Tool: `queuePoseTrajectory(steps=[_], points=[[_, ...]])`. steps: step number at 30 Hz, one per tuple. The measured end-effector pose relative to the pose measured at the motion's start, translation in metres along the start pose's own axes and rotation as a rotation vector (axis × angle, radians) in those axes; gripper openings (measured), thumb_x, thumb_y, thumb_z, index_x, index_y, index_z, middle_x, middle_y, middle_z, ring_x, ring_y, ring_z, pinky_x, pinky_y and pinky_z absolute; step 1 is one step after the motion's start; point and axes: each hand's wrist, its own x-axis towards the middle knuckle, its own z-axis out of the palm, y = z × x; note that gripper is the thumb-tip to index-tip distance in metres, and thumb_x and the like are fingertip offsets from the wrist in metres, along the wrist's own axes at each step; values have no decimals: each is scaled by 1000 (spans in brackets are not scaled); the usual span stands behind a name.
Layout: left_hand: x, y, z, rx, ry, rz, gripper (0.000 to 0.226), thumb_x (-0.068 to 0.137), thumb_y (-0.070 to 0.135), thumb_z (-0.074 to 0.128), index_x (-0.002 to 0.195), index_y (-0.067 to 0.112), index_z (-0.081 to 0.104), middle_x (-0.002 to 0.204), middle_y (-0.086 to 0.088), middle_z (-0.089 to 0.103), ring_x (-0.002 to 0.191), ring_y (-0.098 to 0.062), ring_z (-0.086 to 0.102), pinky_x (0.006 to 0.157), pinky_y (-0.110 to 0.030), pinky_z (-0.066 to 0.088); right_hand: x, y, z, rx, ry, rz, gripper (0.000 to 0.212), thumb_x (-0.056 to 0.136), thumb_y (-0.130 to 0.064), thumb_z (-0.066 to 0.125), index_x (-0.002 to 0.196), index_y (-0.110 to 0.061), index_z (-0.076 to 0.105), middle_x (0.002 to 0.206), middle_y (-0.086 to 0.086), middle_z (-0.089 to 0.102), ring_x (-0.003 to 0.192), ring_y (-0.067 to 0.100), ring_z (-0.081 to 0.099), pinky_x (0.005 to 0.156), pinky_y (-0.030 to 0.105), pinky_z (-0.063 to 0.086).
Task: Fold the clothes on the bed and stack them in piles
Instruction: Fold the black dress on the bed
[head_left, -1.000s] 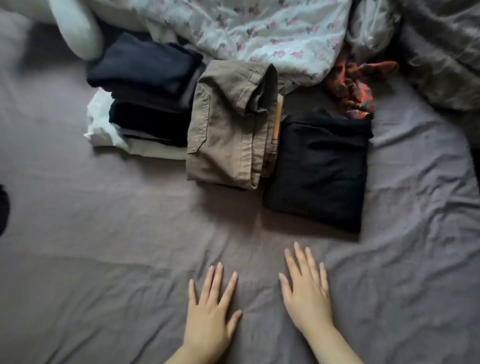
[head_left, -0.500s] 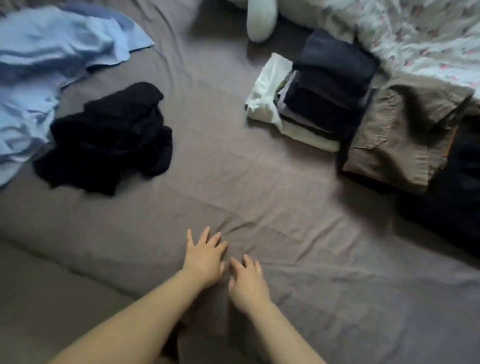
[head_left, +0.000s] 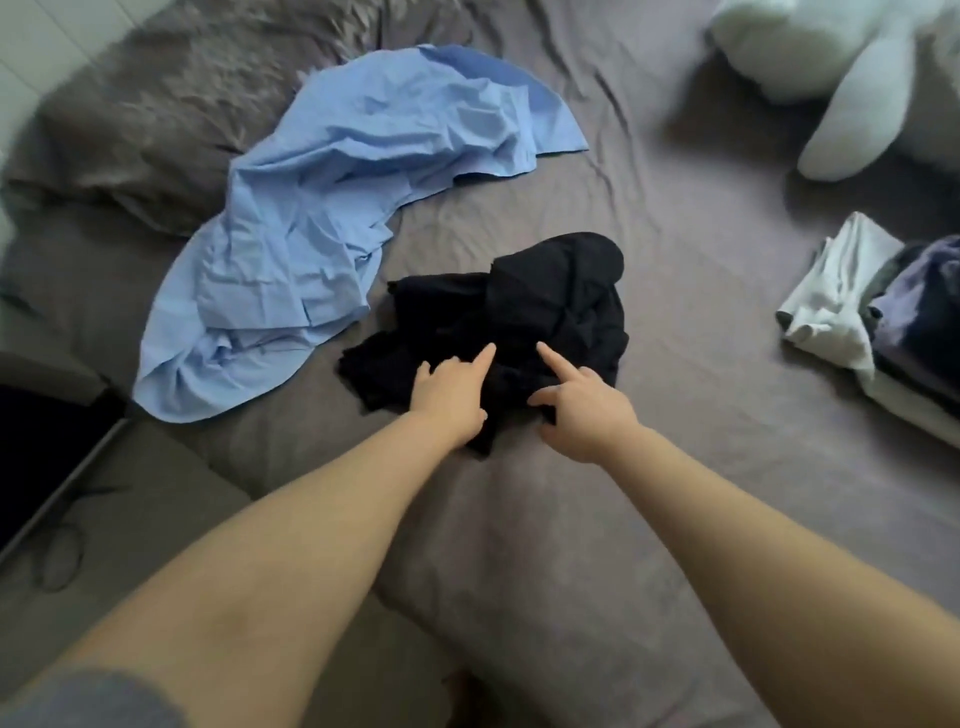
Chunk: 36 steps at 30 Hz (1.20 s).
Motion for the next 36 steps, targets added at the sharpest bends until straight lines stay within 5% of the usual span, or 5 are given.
queuePoseTrajectory(steps=[4,14,22,27,36], points=[[-15,20,35,-53,5,122,33,97,24,47,130,24,52,123,-2,61,118,-24,48,101,-35,30,26,5,13,-106,-311,101,51,87,-27,60,136,-18,48,153,-1,23,120,25,50,93,36,47],[-134,45,112,-322,-128,3,59,94,40,49,147,26,27,133,4,43,128,-17,37,105,-30,31,-118,45,64,481,312,396,33,83,-10,59,110,-29,59,95,-9,66,89,21,62,66,28,38],[-118,79,75,-1241,84,-786,62,99,44,40,149,14,23,141,-10,46,125,-30,47,102,-41,37,-241,124,93,289,253,519,37,77,-5,65,103,-30,73,102,-6,64,96,22,64,63,31,45],[-115,118,64,-886,2,-426,89,81,56,64,152,32,16,158,-4,12,144,-30,15,115,-40,19,-295,163,137,244,-137,674,48,84,-21,56,130,-35,54,134,-11,51,121,17,48,98,26,41],[-131,177,90,-707,-103,-35,62,93,20,57,148,25,29,141,1,50,128,-22,48,108,-33,36,-226,110,83,803,462,540,67,83,-47,67,141,-22,42,137,-5,46,124,13,48,103,35,43]])
